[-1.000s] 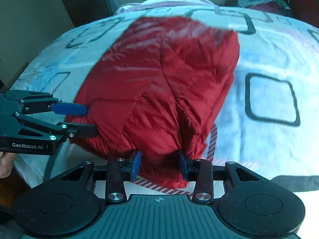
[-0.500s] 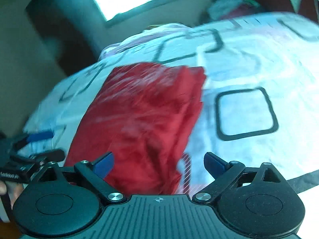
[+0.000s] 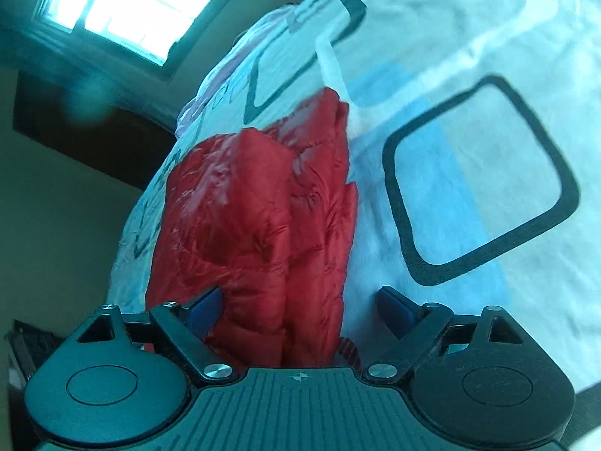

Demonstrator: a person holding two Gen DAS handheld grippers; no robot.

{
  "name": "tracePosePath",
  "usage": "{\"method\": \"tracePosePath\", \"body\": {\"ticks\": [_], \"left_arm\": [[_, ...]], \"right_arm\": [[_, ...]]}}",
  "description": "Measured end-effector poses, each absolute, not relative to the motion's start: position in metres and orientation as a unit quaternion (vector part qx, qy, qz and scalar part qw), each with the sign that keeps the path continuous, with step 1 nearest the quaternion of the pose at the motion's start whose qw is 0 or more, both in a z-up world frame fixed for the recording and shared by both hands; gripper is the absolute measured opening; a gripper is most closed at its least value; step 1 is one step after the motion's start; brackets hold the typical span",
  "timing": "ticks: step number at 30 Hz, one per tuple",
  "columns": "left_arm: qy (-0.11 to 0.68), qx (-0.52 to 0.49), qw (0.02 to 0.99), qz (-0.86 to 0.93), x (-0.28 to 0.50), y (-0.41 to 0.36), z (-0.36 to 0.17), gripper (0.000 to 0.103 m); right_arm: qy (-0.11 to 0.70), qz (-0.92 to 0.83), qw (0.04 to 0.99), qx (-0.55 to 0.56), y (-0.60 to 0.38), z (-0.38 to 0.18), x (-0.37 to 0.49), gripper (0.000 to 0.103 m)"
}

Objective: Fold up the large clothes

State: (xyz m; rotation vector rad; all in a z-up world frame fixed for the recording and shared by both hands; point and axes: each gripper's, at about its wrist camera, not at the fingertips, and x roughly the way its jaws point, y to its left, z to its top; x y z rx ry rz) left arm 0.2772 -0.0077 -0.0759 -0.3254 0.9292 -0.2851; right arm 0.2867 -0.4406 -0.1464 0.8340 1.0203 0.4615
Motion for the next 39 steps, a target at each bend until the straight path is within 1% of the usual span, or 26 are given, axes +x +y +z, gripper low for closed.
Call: {"method": "tracePosePath", "body": {"ticks": [2, 5, 8, 9, 10, 11, 14, 16, 21, 22, 23, 24, 25, 26, 28, 31, 39], "left_arm": [[0.448, -0.167, 0.868, -0.135, 0.28, -0.005, -0.078, 0.096], [0.459, -0.186, 0.858, -0.133, 0.282, 0.0, -0.086, 0.096], [0.467, -0.19, 0.854, -0.13, 0.284, -0.001, -0.093, 0.096], [0.466, -0.195, 0.853, -0.13, 0.284, -0.001, -0.094, 0.095], [0.466, -0.195, 0.853, -0.13, 0.285, -0.002, -0.092, 0.095], [0.467, -0.192, 0.853, -0.131, 0.285, -0.002, -0.092, 0.096], [0.471, -0.191, 0.85, -0.137, 0.288, -0.001, -0.093, 0.097], [0.477, -0.197, 0.845, -0.139, 0.293, 0.001, -0.097, 0.098], [0.484, -0.222, 0.833, -0.15, 0.301, 0.003, -0.109, 0.097], [0.482, -0.225, 0.833, -0.152, 0.301, 0.004, -0.11, 0.094], [0.48, -0.227, 0.833, -0.156, 0.301, 0.003, -0.111, 0.092], [0.479, -0.225, 0.834, -0.158, 0.301, 0.002, -0.111, 0.088], [0.479, -0.218, 0.835, -0.16, 0.301, 0.0, -0.109, 0.087], [0.479, -0.21, 0.836, -0.163, 0.301, -0.003, -0.108, 0.086], [0.482, -0.201, 0.837, -0.163, 0.301, -0.005, -0.106, 0.084], [0.482, -0.192, 0.839, -0.161, 0.299, -0.006, -0.104, 0.081], [0.47, -0.183, 0.849, -0.159, 0.292, -0.008, -0.097, 0.075]], "right_arm": [[0.466, 0.222, 0.761, 0.392, -0.442, -0.148, 0.288, 0.085], [0.468, 0.229, 0.758, 0.393, -0.442, -0.15, 0.291, 0.085], [0.471, 0.239, 0.763, 0.371, -0.436, -0.146, 0.295, 0.085], [0.472, 0.241, 0.765, 0.366, -0.433, -0.143, 0.296, 0.082], [0.474, 0.242, 0.763, 0.368, -0.434, -0.142, 0.297, 0.077], [0.476, 0.239, 0.761, 0.371, -0.436, -0.141, 0.298, 0.076], [0.47, 0.226, 0.773, 0.361, -0.439, -0.135, 0.298, 0.076], [0.478, 0.223, 0.762, 0.376, -0.439, -0.147, 0.299, 0.076], [0.472, 0.246, 0.752, 0.388, -0.432, -0.152, 0.306, 0.076], [0.47, 0.25, 0.751, 0.391, -0.432, -0.153, 0.307, 0.074], [0.469, 0.252, 0.75, 0.393, -0.432, -0.155, 0.307, 0.067], [0.469, 0.254, 0.75, 0.392, -0.432, -0.156, 0.307, 0.063], [0.468, 0.258, 0.749, 0.392, -0.431, -0.157, 0.307, 0.054], [0.466, 0.261, 0.75, 0.391, -0.428, -0.156, 0.308, 0.049], [0.463, 0.264, 0.755, 0.381, -0.428, -0.154, 0.307, 0.047], [0.464, 0.268, 0.755, 0.379, -0.422, -0.154, 0.308, 0.047], [0.461, 0.29, 0.756, 0.362, -0.42, -0.148, 0.313, 0.039]]}}
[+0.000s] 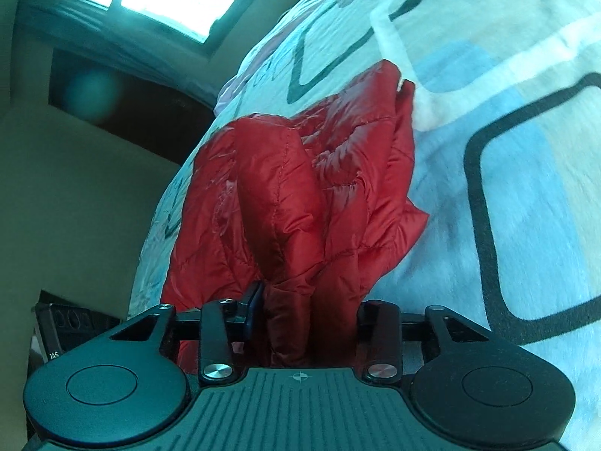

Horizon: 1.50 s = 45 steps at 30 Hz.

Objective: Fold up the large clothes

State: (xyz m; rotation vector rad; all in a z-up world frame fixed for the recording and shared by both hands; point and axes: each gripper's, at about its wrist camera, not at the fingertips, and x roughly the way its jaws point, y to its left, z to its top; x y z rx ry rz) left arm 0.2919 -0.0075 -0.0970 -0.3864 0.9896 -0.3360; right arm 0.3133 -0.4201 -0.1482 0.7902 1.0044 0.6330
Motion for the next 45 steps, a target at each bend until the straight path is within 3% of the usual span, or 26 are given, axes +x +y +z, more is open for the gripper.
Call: {"method": "tracePosePath", "body": {"ticks": [9, 22, 36, 45], "left_arm": [[0.453, -0.164, 0.859, -0.173, 0.285, -0.008, -0.081, 0.067], [0.41, -0.161, 0.868, -0.231, 0.277, 0.04, -0.06, 0.065], [0.364, -0.177, 0.883, -0.237, 0.266, 0.207, -0.045, 0.065], [0.409, -0.221, 0.868, -0.177, 0.256, 0.325, -0.087, 0.066]], "right_arm": [[0.45, 0.304, 0.765, 0.346, -0.415, -0.139, 0.315, 0.038], [0.409, 0.298, 0.799, 0.326, -0.375, -0.106, 0.3, 0.038], [0.381, 0.315, 0.819, 0.291, -0.191, -0.057, 0.324, 0.038], [0.435, 0.334, 0.787, 0.283, -0.049, -0.105, 0.358, 0.038]]}}
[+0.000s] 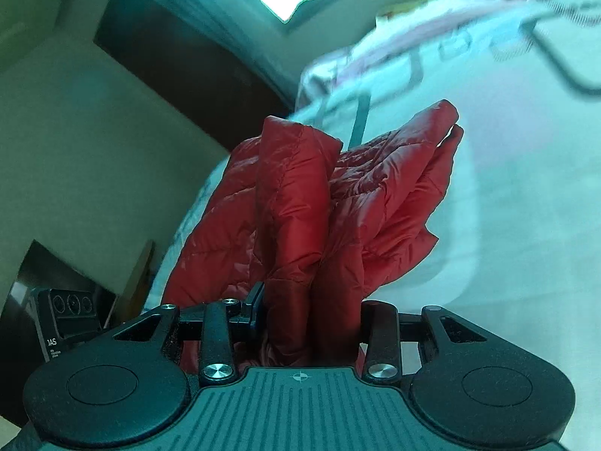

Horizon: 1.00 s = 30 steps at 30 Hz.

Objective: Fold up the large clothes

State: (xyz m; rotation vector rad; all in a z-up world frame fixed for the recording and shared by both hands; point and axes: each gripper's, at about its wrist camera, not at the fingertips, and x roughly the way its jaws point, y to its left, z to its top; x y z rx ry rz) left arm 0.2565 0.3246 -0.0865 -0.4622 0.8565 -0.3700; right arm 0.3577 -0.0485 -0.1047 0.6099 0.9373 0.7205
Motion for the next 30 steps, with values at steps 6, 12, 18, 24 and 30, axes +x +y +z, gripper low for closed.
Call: {"method": "tracePosePath", "body": {"ticks": [6, 12, 18, 24, 30], "left_arm": [[0.436, -0.248, 0.853, -0.142, 0.251, 0.344, -0.128, 0.078], [0.435, -0.245, 0.854, -0.146, 0.256, 0.35, -0.125, 0.085], [0.406, -0.223, 0.877, -0.127, 0.242, 0.38, -0.1, 0.079], [0.369, -0.176, 0.903, -0.132, 0.275, 0.379, -0.068, 0.062], [0.36, -0.11, 0.91, -0.171, 0.337, 0.342, -0.056, 0.055]], "right_arm": [[0.477, 0.29, 0.76, 0.334, -0.028, -0.169, 0.361, 0.043], [0.477, 0.279, 0.768, 0.325, -0.021, -0.162, 0.361, 0.048], [0.432, 0.254, 0.821, 0.275, -0.048, -0.117, 0.326, 0.057], [0.372, 0.274, 0.862, 0.207, -0.032, -0.065, 0.347, 0.025], [0.376, 0.288, 0.875, 0.098, 0.028, -0.061, 0.383, 0.025]]}}
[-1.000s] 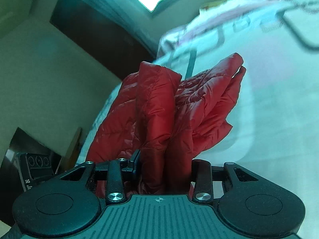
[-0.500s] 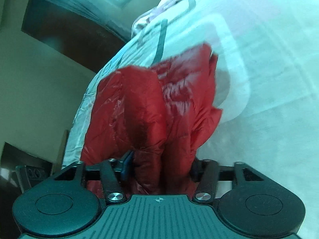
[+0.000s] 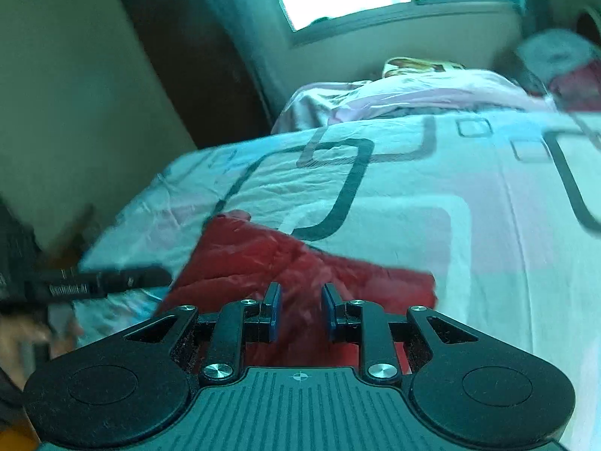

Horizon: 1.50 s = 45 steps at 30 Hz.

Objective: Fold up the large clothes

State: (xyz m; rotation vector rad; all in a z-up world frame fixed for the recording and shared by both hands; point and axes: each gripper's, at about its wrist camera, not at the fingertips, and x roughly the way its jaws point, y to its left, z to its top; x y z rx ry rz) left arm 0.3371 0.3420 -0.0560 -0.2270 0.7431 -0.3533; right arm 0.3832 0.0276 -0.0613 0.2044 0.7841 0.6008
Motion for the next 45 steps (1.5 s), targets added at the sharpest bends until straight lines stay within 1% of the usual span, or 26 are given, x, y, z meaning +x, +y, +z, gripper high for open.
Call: {"method": "tracePosePath", "body": {"ticks": [6, 11, 15, 17, 19, 22, 25, 28, 30, 33, 36, 37, 39, 42, 45], "left_arm": [[0.405, -0.092, 0.889, -0.192, 0.368, 0.319, -0.09, 0.054], [0.411, -0.07, 0.887, -0.198, 0.365, 0.316, -0.105, 0.054], [0.41, -0.065, 0.888, -0.197, 0.364, 0.314, -0.107, 0.054], [0.408, -0.055, 0.89, -0.195, 0.362, 0.312, -0.102, 0.053], [0.402, -0.043, 0.895, -0.189, 0.352, 0.31, -0.089, 0.053], [0.367, -0.041, 0.906, -0.207, 0.32, 0.31, -0.065, 0.053], [0.363, -0.049, 0.905, -0.216, 0.292, 0.309, -0.058, 0.053], [0.382, -0.041, 0.9, -0.205, 0.277, 0.305, -0.069, 0.054], [0.391, -0.031, 0.9, -0.193, 0.272, 0.302, -0.081, 0.055], [0.395, -0.039, 0.9, -0.181, 0.27, 0.3, -0.088, 0.056], [0.394, -0.026, 0.903, -0.171, 0.269, 0.297, -0.089, 0.055], [0.395, -0.025, 0.903, -0.167, 0.266, 0.297, -0.085, 0.053], [0.384, -0.024, 0.908, -0.167, 0.253, 0.297, -0.071, 0.053], [0.36, -0.02, 0.916, -0.175, 0.216, 0.296, -0.049, 0.053], [0.352, -0.015, 0.919, -0.18, 0.182, 0.289, -0.039, 0.053]], "right_arm": [[0.422, 0.244, 0.871, 0.065, 0.03, -0.114, 0.398, 0.024], [0.437, 0.213, 0.866, 0.114, 0.008, -0.149, 0.396, 0.024], [0.434, 0.214, 0.865, 0.13, 0.003, -0.156, 0.396, 0.024], [0.436, 0.213, 0.864, 0.138, -0.002, -0.152, 0.397, 0.025], [0.425, 0.202, 0.87, 0.148, -0.014, -0.134, 0.389, 0.025], [0.394, 0.216, 0.88, 0.155, -0.024, -0.103, 0.367, 0.025], [0.384, 0.25, 0.877, 0.142, -0.022, -0.084, 0.349, 0.025], [0.399, 0.276, 0.869, 0.094, -0.004, -0.089, 0.339, 0.025], [0.418, 0.266, 0.867, 0.053, 0.009, -0.105, 0.339, 0.025], [0.436, 0.253, 0.861, 0.066, 0.008, -0.129, 0.342, 0.024], [0.44, 0.251, 0.859, 0.077, 0.002, -0.133, 0.342, 0.024], [0.439, 0.249, 0.86, 0.076, 0.001, -0.128, 0.34, 0.025], [0.419, 0.253, 0.868, 0.081, -0.005, -0.107, 0.328, 0.025], [0.385, 0.29, 0.871, 0.093, -0.018, -0.076, 0.297, 0.025], [0.368, 0.332, 0.865, 0.08, -0.02, -0.059, 0.265, 0.025]]}}
